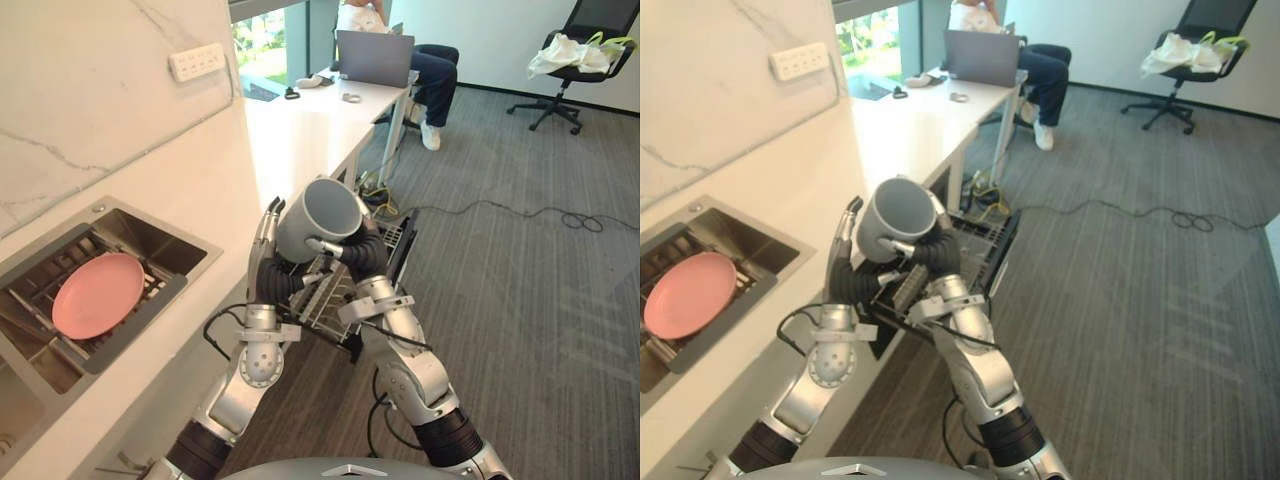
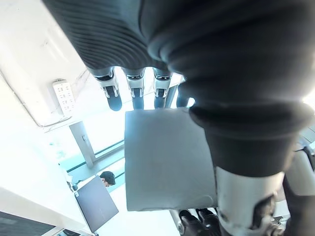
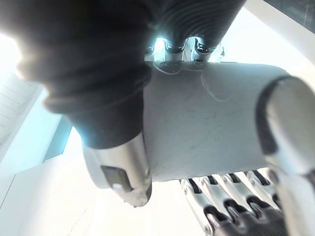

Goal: Walk over to the sink, pick up the cup, carry it to the dishwasher, place the cup inside the dishwasher, then close the dishwasher door

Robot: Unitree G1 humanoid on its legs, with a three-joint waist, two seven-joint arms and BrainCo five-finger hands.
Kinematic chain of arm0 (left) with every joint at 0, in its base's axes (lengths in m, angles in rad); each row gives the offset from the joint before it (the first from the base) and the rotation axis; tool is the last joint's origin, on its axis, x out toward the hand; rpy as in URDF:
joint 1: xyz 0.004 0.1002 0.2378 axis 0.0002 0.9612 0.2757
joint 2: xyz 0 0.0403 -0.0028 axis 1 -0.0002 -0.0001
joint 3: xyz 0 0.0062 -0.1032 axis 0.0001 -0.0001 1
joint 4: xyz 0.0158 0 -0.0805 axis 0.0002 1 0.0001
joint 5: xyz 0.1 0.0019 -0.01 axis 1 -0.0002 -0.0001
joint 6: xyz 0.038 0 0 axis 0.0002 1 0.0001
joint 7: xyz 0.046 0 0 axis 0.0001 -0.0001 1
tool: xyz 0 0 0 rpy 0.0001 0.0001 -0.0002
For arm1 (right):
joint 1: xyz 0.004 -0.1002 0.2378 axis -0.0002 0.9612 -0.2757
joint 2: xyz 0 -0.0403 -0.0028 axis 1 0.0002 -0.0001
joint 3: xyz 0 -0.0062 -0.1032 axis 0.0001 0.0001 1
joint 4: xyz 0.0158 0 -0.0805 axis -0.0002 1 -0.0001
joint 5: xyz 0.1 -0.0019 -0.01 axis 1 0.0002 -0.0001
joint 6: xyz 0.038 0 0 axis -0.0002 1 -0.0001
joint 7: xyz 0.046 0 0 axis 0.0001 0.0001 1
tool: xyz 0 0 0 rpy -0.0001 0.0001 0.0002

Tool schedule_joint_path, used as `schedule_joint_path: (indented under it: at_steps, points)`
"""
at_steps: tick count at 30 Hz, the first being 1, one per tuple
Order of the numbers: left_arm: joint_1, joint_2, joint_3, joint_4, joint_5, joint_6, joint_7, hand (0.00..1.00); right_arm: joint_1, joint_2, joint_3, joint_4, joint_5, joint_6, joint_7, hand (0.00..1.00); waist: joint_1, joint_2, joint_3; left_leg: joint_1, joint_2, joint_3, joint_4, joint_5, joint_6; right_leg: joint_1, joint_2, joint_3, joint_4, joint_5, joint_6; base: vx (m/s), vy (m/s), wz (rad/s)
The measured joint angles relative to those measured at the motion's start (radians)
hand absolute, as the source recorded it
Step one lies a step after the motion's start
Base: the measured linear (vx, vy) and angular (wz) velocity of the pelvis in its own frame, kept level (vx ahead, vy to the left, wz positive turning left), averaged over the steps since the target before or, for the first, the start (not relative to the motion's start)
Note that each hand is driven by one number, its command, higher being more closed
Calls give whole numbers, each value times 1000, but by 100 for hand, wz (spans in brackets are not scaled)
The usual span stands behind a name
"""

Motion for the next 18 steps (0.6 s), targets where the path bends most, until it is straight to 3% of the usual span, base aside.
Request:
schedule_joint_path:
  at_steps: [6, 9, 11, 15, 18]
  points:
    - [1, -2, 18, 6, -51, 0, -1, 0, 0, 13, -80, -3, -8, -8, -45, 100, -1, -3, 2, 1, 2, 6, 0, 0, 0, -3, 3, 7, 0, 0, 0, 0, 0, -2]
    - [1, -3, 18, 12, -110, -19, -39, 0, 0, 12, -145, -18, -8, -9, -75, 100, -1, -8, 5, 1, 2, 7, 0, 0, -1, -4, 3, 10, 0, 0, 0, 0, 0, 0]
    - [1, -3, 7, 40, -207, -46, -169, 0, 1, 8, -210, -42, -9, -7, -79, 100, -2, -12, 7, 1, 1, 11, 0, 0, 0, -7, 3, 13, 0, 1, 1, 0, 0, -4]
    - [19, -2, -104, 139, -395, -49, -393, 0, 1, -12, -294, -34, -11, 8, -78, 100, -11, -15, 8, -8, 0, 16, 0, -1, 0, -19, 0, 18, 0, -2, 7, 0, 0, -3]
    - [60, -2, -210, 212, -442, -39, -548, 0, -2, -55, -339, 15, -9, 27, -66, 100, -17, -17, 9, -25, -1, 15, 0, 0, 0, -36, -2, 18, 0, -1, 8, 0, 0, 0]
